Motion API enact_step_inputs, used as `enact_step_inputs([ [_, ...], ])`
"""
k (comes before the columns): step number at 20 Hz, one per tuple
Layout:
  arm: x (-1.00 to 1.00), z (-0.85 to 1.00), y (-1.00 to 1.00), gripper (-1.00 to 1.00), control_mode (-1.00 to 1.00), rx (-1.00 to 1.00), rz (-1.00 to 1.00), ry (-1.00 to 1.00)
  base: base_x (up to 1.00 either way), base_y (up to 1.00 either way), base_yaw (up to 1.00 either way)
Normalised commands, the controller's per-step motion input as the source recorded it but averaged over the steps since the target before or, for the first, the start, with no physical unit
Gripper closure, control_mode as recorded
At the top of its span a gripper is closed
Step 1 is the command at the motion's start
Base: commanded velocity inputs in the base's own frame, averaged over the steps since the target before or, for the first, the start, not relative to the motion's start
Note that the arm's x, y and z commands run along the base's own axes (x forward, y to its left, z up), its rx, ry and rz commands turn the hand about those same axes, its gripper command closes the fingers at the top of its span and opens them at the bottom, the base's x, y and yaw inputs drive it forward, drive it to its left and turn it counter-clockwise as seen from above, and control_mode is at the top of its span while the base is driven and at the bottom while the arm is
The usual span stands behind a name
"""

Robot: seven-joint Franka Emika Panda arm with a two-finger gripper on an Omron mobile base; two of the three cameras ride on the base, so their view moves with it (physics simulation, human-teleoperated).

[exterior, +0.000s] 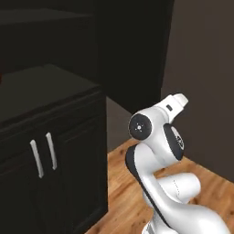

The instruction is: Open the cabinet. Pick the bowls from the counter and place them in the cabinet. Then close the cabinet.

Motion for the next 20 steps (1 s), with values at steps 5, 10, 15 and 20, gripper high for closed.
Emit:
enact_step_inputs([
  [5, 0.0, 0.0, 0.0, -1.0, 1.0, 0.0, 0.0, 0.0, -0.45, -0.4, -0.79],
  [10, 0.0, 0.0, 0.0, -1.0, 1.0, 0.0, 0.0, 0.0, -0.47, -0.98, -0.59],
  [15, 0.0, 0.0, 0.0, -1.0, 1.0, 0.0, 0.0, 0.0, -0.1, -0.99, -0.64],
  [20, 0.0, 0.0, 0.0, -1.0, 1.0, 0.0, 0.0, 0.0, 0.29, -1.0, -0.58],
])
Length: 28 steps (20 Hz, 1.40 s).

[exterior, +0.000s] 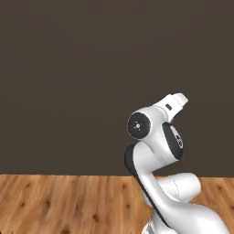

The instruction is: Open the cabinet. Pick the bowls from the counter and place them in the cabinet. Then close the cabinet.

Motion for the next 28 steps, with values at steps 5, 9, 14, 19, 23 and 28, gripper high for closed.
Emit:
enact_step_inputs([
  [5, 0.0, 0.0, 0.0, -1.0, 1.0, 0.0, 0.0, 0.0, 0.95, -0.71, -0.64],
  [9, 0.0, 0.0, 0.0, -1.0, 1.0, 0.0, 0.0, 0.0, 0.89, -0.12, -0.76],
  [14, 0.0, 0.0, 0.0, -1.0, 1.0, 0.0, 0.0, 0.0, 0.56, 0.0, -0.91],
  [19, 0.0, 0.0, 0.0, -1.0, 1.0, 0.0, 0.0, 0.0, 0.22, 0.0, -1.0],
  [23, 0.0, 0.0, 0.0, -1.0, 1.0, 0.0, 0.0, 0.0, 0.78, 0.22, -0.84],
  [28, 0.0, 0.0, 0.0, -1.0, 1.0, 0.0, 0.0, 0.0, 1.0, 0.98, -0.62],
])
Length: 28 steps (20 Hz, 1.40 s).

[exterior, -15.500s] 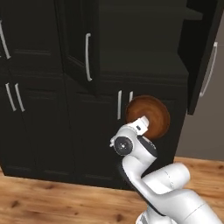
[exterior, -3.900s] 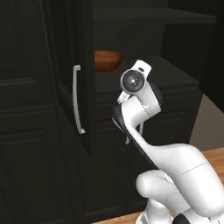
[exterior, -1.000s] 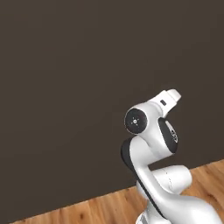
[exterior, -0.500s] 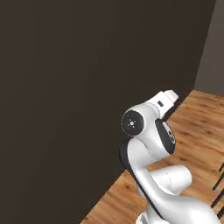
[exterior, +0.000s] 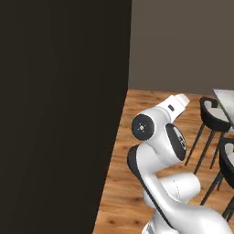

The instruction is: Open the cabinet. Pick the bowls from the counter and place them in the cabinet. Then close the cabinet.

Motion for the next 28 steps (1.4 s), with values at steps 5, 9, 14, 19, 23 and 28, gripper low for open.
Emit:
enact_step_inputs([
  [5, 0.0, 0.0, 0.0, -1.0, 1.0, 0.0, 0.0, 0.0, 1.0, 0.87, -0.39],
  [9, 0.0, 0.0, 0.0, -1.0, 1.0, 0.0, 0.0, 0.0, 1.0, 0.4, -0.24],
  [14, 0.0, 0.0, 0.0, -1.0, 1.0, 0.0, 0.0, 0.0, 1.0, 0.24, -0.25],
  [19, 0.0, 0.0, 0.0, -1.0, 1.0, 0.0, 0.0, 0.0, 1.0, 0.0, -0.32],
  [23, 0.0, 0.0, 0.0, -1.0, 1.0, 0.0, 0.0, 0.0, 1.0, 0.0, -0.38],
  [28, 0.0, 0.0, 0.0, -1.0, 1.0, 0.0, 0.0, 0.0, 1.0, -0.02, -0.46],
])
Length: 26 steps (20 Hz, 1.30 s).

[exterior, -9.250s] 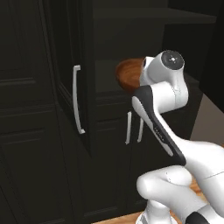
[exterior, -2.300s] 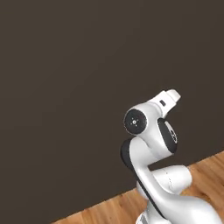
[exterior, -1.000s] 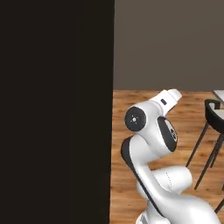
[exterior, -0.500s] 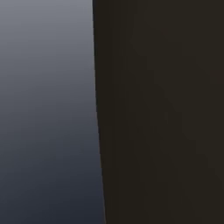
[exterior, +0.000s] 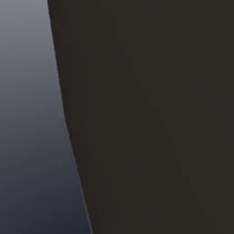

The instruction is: Open the cabinet. Pick the bowls from the counter and place them in the cabinet. Then close the cabinet.

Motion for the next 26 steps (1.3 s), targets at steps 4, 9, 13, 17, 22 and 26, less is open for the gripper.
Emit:
enact_step_inputs([
  [4, 0.0, 0.0, 0.0, -1.0, 1.0, 0.0, 0.0, 0.0, 1.0, -0.08, -0.54],
  [9, 0.0, 0.0, 0.0, -1.0, 1.0, 0.0, 0.0, 0.0, 1.0, -0.05, -0.61],
  [13, 0.0, 0.0, 0.0, -1.0, 1.0, 0.0, 0.0, 0.0, 0.99, -0.05, -0.68],
  [17, 0.0, 0.0, 0.0, -1.0, 1.0, 0.0, 0.0, 0.0, 0.96, -0.03, -0.71],
  [22, 0.0, 0.0, 0.0, -1.0, 1.0, 0.0, 0.0, 0.0, 1.0, 0.0, -0.71],
  [26, 0.0, 0.0, 0.0, -1.0, 1.0, 0.0, 0.0, 0.0, 0.85, 0.11, -0.8],
])
